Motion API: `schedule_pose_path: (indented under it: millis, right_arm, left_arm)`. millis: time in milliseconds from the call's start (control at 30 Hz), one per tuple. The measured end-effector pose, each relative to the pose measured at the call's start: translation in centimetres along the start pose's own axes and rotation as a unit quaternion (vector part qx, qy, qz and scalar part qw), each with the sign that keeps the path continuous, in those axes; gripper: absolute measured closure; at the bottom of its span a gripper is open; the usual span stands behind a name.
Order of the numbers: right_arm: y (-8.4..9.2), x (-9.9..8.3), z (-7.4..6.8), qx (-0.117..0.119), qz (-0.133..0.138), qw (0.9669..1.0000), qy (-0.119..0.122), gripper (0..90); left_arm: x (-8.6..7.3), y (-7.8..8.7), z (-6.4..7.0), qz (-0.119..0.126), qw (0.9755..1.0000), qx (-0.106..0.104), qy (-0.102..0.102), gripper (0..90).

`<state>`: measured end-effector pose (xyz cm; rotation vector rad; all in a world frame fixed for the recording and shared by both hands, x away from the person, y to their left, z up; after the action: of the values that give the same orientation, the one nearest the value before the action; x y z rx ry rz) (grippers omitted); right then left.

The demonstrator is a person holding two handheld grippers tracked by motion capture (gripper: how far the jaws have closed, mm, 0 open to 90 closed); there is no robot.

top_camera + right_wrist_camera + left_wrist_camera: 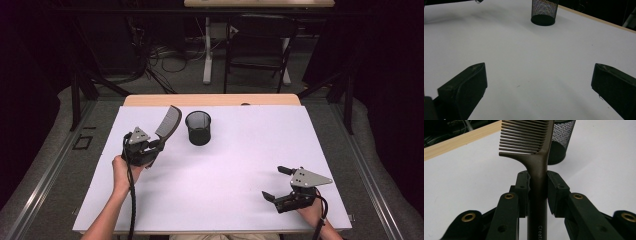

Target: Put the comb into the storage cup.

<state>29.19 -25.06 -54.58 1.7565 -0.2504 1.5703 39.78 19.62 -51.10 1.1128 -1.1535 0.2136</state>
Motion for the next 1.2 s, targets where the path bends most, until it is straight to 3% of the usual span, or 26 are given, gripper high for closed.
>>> schedule_pose_path:
  millis: [1200]
  right_arm:
    - [-0.3, -0.1, 0.2, 0.000, -0.006, 0.9999, -0.008, 0.0]
  left_arm:
    - [3.3, -0.8, 0.1, 0.030, 0.9995, -0.005, -0.004, 72.7]
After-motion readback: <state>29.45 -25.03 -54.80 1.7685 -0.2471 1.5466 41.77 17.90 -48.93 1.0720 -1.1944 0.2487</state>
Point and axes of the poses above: each handheld gripper's, and its own axes: y roughly backward along the jaws, x roughly out of its top, z roughly to its right, the point moved 3 cm from there along -y, roughly forward along the jaws
